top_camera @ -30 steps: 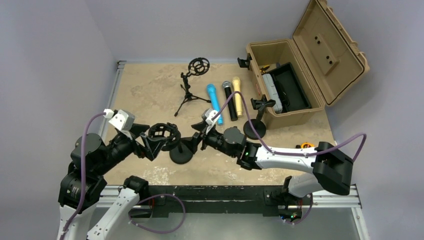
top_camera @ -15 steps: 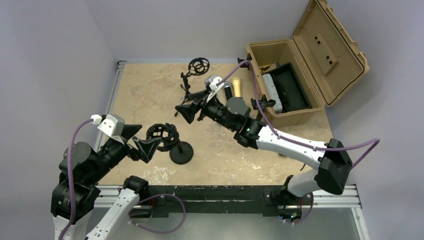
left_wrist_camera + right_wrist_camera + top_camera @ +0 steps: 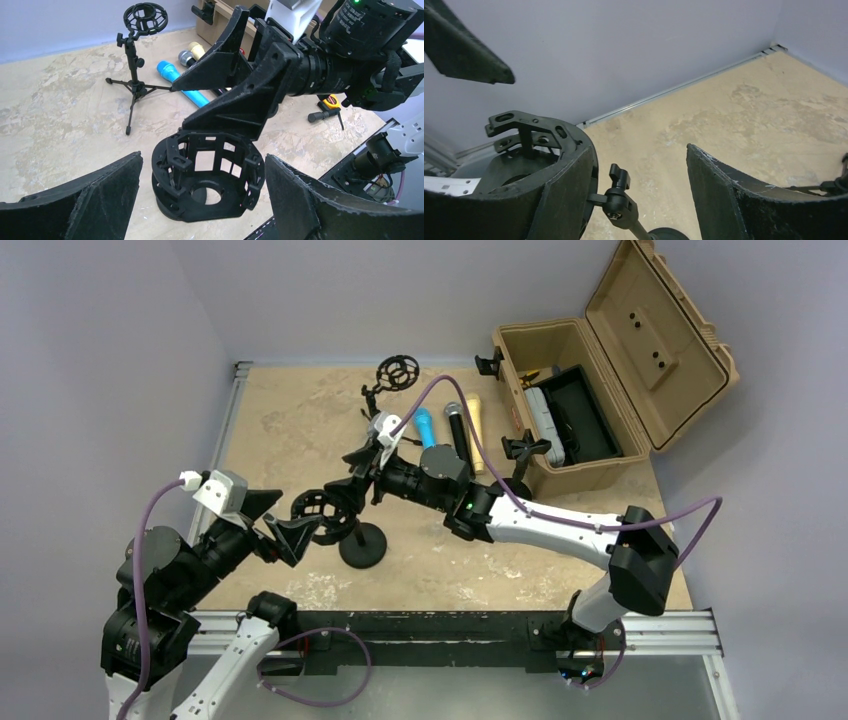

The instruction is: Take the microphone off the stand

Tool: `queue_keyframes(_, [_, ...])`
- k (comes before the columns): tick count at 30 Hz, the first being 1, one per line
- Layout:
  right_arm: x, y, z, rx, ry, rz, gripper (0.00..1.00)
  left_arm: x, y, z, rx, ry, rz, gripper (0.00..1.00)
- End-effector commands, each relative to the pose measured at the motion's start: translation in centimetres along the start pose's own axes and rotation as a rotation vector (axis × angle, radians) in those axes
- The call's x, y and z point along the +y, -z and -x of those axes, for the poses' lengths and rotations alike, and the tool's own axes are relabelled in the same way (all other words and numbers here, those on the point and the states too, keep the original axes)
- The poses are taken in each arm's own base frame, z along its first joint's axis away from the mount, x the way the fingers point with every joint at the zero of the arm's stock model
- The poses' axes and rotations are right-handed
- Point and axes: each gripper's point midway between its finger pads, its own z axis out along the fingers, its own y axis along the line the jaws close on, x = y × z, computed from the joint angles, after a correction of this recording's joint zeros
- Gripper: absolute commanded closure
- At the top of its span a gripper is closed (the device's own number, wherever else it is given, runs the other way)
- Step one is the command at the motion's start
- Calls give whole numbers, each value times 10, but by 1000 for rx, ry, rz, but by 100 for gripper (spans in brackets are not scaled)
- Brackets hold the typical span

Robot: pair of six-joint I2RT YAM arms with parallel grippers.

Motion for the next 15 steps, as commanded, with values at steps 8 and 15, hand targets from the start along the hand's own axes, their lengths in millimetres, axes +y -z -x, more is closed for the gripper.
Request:
queue_keyframes(8, [8, -6, -4, -41, 65, 49, 34, -3, 4, 4, -15, -6, -9, 10])
queue_keyframes(15, [1, -8, -27, -17, 70, 39, 35, -2, 2, 0, -5, -3, -8, 10])
